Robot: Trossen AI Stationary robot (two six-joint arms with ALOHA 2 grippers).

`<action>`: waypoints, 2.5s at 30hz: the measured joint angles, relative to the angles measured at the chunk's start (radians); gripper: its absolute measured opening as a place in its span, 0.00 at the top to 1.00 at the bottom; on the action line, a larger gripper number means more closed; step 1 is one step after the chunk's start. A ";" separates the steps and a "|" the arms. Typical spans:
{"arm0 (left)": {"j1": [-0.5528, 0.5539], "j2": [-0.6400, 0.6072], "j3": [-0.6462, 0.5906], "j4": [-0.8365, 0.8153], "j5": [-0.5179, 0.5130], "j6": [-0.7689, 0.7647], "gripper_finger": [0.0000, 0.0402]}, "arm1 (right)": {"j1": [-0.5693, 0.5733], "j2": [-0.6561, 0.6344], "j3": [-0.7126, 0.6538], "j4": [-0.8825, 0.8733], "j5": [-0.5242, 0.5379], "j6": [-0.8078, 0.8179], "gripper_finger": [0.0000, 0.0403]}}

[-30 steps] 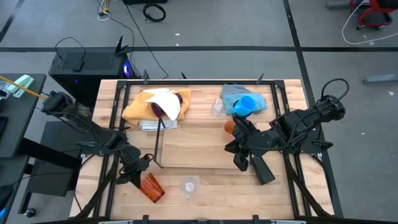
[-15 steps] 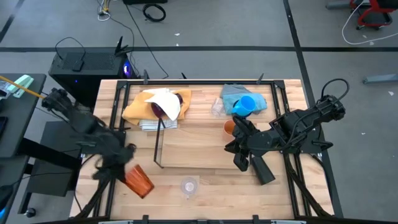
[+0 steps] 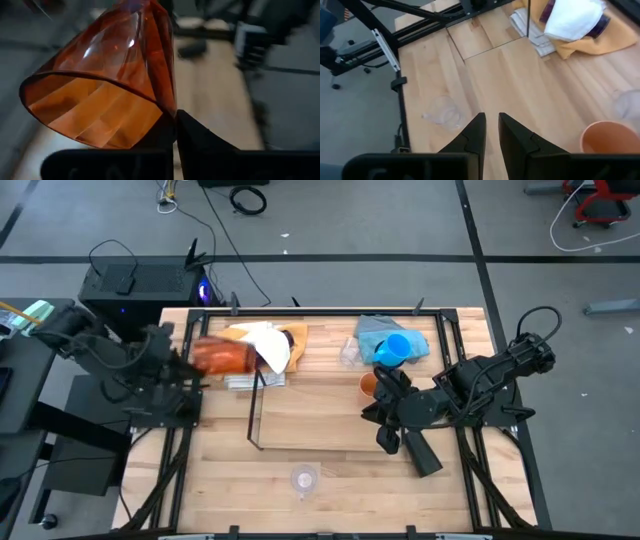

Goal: Stack small to large cups/mugs on shelf
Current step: Put the orange cup on the shelf

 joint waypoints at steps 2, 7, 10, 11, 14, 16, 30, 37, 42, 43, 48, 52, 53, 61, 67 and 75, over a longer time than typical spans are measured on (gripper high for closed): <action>0.069 0.056 0.037 0.114 -0.028 0.156 0.97 | -0.011 0.000 0.000 -0.004 0.013 -0.018 0.86; 0.266 0.225 0.142 0.256 0.203 0.424 0.97 | -0.050 0.000 0.000 -0.010 0.027 -0.030 0.86; 0.359 0.345 0.220 0.054 0.351 0.476 0.97 | -0.052 -0.005 0.000 -0.030 0.008 -0.050 0.86; 0.378 0.386 0.240 -0.037 0.375 0.504 0.97 | -0.052 -0.011 0.000 -0.041 0.001 -0.051 0.86; 0.409 0.490 0.283 -0.214 0.391 0.659 0.97 | -0.039 -0.038 0.000 -0.090 -0.007 -0.049 0.86; 0.419 0.525 0.284 -0.170 0.422 0.799 0.97 | -0.031 -0.063 0.000 -0.120 -0.005 -0.044 0.86; 0.518 0.826 0.392 -0.196 0.336 1.111 0.97 | -0.030 -0.240 0.000 -0.167 0.061 -0.090 0.86; 0.572 0.925 0.361 -0.196 0.226 1.085 0.97 | -0.030 -0.257 0.000 -0.180 0.062 -0.103 0.86; 0.554 0.955 0.362 -0.197 0.250 1.108 0.97 | -0.030 -0.255 0.000 -0.203 0.061 -0.104 0.86; 0.548 0.959 0.363 -0.195 0.248 1.108 0.97 | -0.030 -0.255 0.000 -0.206 0.061 -0.104 0.86; 0.536 0.991 0.362 -0.196 0.251 1.124 0.97 | -0.030 -0.255 0.000 -0.208 0.061 -0.104 0.86; 0.532 1.014 0.362 -0.184 0.225 1.159 0.97 | -0.030 -0.255 0.000 -0.208 0.061 -0.103 0.86; 0.532 1.017 0.360 -0.180 0.218 1.164 0.97 | -0.030 -0.255 0.000 -0.208 0.061 -0.103 0.86; 0.525 1.059 0.360 -0.166 0.221 1.209 0.97 | -0.030 -0.254 0.000 -0.211 0.061 -0.096 0.86; 0.490 1.077 0.360 -0.102 0.215 1.239 0.97 | -0.030 -0.254 0.000 -0.220 0.061 -0.097 0.86; 0.475 1.084 0.361 -0.050 0.210 1.315 0.97 | -0.030 -0.254 0.000 -0.225 0.061 -0.101 0.86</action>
